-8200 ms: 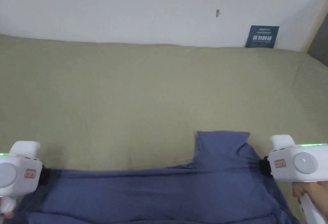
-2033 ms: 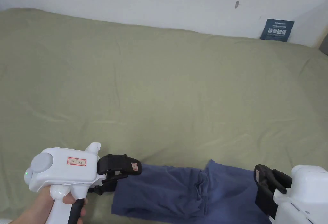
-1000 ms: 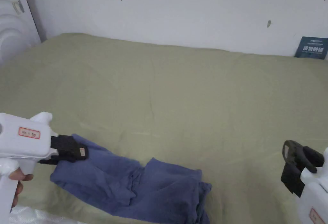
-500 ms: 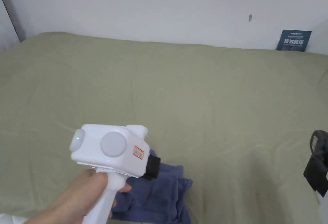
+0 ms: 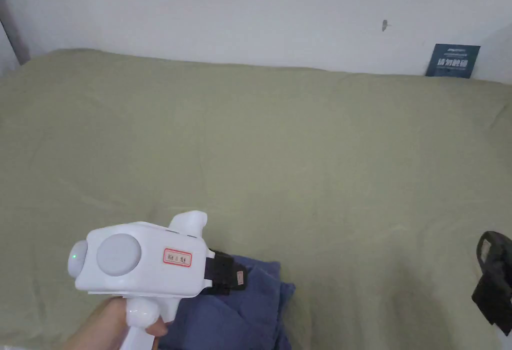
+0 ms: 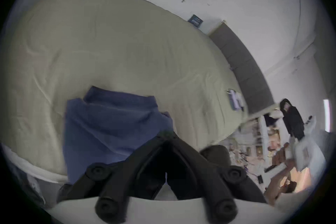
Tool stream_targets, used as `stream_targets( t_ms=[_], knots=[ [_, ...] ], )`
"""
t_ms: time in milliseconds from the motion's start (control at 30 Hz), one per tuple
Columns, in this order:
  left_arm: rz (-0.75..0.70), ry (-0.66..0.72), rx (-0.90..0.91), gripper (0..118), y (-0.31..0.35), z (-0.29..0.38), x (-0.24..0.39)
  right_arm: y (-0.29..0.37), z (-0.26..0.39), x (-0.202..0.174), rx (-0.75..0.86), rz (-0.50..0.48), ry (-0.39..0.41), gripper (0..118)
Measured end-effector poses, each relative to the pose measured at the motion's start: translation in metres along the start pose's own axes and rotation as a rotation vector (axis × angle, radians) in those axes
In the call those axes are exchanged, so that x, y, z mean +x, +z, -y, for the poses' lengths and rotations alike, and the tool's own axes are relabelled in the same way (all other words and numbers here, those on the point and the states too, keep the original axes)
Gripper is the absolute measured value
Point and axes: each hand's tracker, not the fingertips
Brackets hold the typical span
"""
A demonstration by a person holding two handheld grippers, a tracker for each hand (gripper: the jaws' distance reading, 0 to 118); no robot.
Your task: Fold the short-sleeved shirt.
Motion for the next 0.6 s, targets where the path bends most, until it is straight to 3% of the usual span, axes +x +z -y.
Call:
stream_targets(
  t_ms=[100, 167, 267, 333, 400, 500, 600],
  knots=[
    [0.155, 0.064, -0.088, 0, -0.018, 0.007, -0.021, -0.001, 0.006, -0.005, -0.04, -0.027, 0.003, 0],
    [0.185, 0.086, -0.125, 0, -0.041, 0.017, -0.031, -0.003, 0.01, -0.008, -0.074, -0.034, 0.012, 0],
    [0.009, 0.041, -0.156, 0, -0.086, 0.032, -0.042, -0.006, 0.016, -0.011, -0.121, -0.061, -0.002, 0],
    [0.115, 0.115, -0.134, 0, -0.084, 0.028, -0.049, -0.01, 0.021, -0.015, -0.165, -0.089, 0.0, 0],
    [0.119, 0.114, -0.108, 0, -0.066, 0.022, -0.045, -0.015, 0.026, -0.024, -0.213, -0.135, -0.003, 0],
    [0.165, 0.087, -0.022, 0, -0.024, 0.013, -0.049, -0.032, 0.037, -0.045, -0.309, -0.297, -0.066, 0],
    [0.163, 0.097, 0.037, 0, 0.022, 0.002, -0.065, -0.063, 0.057, -0.07, -0.475, -0.539, -0.235, 0]
  ],
)
